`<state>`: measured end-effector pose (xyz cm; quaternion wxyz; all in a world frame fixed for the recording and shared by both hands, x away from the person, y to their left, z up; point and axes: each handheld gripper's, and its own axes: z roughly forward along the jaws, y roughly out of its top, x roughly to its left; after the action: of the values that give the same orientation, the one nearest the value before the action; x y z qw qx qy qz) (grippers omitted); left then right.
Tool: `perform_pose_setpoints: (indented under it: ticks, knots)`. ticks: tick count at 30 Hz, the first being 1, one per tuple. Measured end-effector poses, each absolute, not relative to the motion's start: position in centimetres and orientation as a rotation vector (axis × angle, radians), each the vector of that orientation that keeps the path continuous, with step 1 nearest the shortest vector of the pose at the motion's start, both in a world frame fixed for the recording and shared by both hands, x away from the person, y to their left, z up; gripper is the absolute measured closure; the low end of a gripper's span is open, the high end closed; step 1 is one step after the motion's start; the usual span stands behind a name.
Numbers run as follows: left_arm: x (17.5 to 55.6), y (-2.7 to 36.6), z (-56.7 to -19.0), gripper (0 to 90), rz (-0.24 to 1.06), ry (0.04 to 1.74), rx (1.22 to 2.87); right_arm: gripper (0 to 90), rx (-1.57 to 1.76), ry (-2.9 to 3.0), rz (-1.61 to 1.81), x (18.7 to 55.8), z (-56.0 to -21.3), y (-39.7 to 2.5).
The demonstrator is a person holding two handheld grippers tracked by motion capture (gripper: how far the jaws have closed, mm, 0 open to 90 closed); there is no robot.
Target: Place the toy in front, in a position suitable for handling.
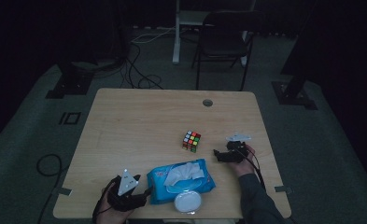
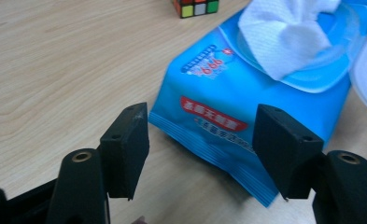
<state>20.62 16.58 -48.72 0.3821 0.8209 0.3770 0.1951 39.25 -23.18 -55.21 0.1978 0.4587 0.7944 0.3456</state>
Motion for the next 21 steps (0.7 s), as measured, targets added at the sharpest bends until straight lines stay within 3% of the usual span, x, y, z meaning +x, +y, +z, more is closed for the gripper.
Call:
perform_pose_setpoints:
  ticks: [15, 21]
  knots:
    - [18.8, 14.3, -49.9, 32.4, 0.435, 0.891, 2.170, 13.1, 1.285, 2.223, 0.967, 39.2, -55.2, -23.2]
    - [19.1, 13.9, -50.7, 42.1, 0.418, 0.894, 2.198, 13.0, 1.285, 2.224, 0.967, 39.2, -55.2, -23.2]
